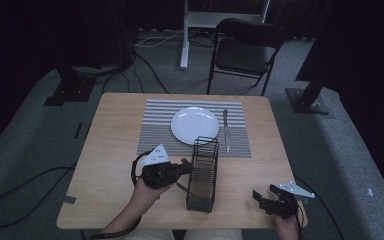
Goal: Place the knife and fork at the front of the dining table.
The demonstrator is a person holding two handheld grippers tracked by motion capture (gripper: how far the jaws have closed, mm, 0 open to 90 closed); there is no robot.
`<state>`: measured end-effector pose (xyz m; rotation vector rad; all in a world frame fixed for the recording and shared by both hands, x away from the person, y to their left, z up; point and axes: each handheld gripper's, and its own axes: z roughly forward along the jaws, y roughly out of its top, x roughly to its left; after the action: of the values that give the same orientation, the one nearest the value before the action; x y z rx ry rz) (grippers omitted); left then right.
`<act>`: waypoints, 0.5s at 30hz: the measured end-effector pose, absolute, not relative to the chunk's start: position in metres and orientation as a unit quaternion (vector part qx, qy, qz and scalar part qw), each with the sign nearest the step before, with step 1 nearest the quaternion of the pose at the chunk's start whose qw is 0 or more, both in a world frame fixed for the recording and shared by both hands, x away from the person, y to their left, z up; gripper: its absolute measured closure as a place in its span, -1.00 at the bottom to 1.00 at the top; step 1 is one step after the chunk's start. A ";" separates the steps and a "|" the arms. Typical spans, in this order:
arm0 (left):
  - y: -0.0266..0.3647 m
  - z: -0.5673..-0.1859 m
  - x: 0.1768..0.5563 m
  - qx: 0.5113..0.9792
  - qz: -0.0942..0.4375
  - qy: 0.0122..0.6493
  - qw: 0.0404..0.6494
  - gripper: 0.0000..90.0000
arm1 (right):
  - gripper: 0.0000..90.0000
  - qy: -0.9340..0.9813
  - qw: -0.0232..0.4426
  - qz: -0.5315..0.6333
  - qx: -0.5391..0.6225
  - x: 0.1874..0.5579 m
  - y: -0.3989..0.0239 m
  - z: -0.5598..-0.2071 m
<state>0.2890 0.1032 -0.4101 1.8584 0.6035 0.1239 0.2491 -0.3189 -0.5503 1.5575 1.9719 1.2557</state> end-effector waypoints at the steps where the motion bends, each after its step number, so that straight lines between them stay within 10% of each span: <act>1: 0.104 -0.408 0.289 0.786 0.053 0.256 0.560 0.92 | -0.69 0.693 0.165 0.440 0.547 0.249 -0.319 -0.550; 15: 0.137 -0.370 0.286 0.749 0.073 0.253 0.607 0.92 | -0.69 0.692 0.164 0.441 0.547 0.249 -0.319 -0.550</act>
<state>0.2856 0.1374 -0.3696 1.7319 0.5852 0.1697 0.2494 -0.3193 -0.5504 1.5599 1.9738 1.2582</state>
